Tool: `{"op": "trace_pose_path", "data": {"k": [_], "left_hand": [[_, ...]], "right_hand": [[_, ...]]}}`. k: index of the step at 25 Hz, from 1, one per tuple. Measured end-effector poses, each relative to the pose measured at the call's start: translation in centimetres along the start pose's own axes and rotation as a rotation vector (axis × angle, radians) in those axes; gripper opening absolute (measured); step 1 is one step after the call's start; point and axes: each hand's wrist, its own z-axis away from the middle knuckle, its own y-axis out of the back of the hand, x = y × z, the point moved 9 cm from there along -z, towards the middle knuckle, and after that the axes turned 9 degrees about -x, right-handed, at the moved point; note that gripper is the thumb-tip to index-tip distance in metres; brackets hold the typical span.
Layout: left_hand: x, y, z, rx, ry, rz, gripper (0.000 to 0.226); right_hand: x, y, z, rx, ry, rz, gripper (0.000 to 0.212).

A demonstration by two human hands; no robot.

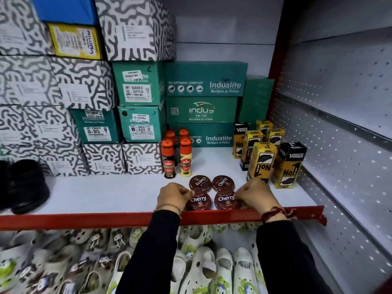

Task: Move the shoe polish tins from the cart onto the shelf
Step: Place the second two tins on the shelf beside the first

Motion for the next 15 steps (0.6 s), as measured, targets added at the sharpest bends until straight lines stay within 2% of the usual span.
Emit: {"op": "trace_pose_path", "data": {"k": [5, 8, 10, 12, 15], "left_hand": [[0.4, -0.2, -0.4, -0.021, -0.026, -0.027, 0.026], [1.5, 0.5, -0.8, 0.011, -0.133, -0.056, 0.033], [3.2, -1.3, -1.2, -0.149, -0.282, -0.129, 0.048], [4.1, -4.0, -0.9, -0.350, -0.355, -0.228, 0.063], [4.0, -5.5, -1.0, -0.400, -0.356, -0.261, 0.071]], "right_hand": [[-0.6, -0.2, 0.1, 0.008, 0.023, 0.077, 0.022], [-2.6, -0.6, -0.1, -0.019, 0.194, 0.136, 0.041], [-4.0, -2.7, -0.1, -0.164, 0.318, 0.243, 0.060], [-3.9, -4.9, -0.2, -0.295, 0.327, 0.330, 0.066], [-3.5, -5.9, -0.5, -0.347, 0.326, 0.387, 0.066]]}}
